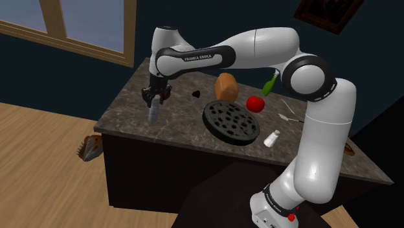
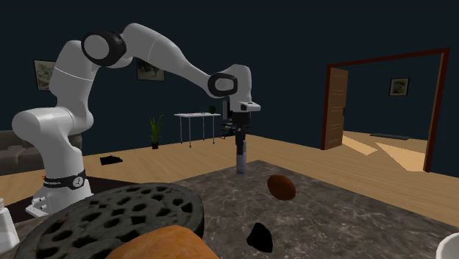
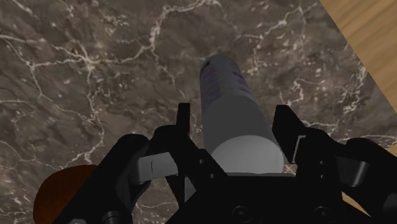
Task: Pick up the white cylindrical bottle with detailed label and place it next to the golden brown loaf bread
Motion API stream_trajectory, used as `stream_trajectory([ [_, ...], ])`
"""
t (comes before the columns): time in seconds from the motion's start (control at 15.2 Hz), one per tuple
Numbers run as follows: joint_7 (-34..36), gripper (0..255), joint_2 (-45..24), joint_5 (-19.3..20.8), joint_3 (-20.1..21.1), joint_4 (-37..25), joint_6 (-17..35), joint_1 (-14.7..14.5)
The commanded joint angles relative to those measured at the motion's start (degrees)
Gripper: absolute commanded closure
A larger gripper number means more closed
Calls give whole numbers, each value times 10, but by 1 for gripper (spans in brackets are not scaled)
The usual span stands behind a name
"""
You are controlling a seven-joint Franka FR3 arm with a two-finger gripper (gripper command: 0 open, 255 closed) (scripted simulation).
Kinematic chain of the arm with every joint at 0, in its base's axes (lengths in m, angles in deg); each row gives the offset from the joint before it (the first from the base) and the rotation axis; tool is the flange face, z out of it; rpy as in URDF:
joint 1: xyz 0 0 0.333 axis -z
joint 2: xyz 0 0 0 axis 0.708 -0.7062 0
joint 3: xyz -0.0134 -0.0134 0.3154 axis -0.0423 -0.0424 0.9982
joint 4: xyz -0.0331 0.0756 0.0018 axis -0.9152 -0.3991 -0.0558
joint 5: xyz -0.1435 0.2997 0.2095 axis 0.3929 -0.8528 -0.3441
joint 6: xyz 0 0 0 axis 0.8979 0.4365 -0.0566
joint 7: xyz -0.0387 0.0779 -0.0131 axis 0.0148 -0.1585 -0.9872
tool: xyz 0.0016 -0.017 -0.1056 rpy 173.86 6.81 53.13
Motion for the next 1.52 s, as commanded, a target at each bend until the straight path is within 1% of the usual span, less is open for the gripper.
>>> stream_trajectory([
  [0.0,0,255,0,0,0,0,0,0],
  [0.53,0,255,0,0,0,0,0,0],
  [1.45,-8,255,31,-10,5,-64,-93,0],
])
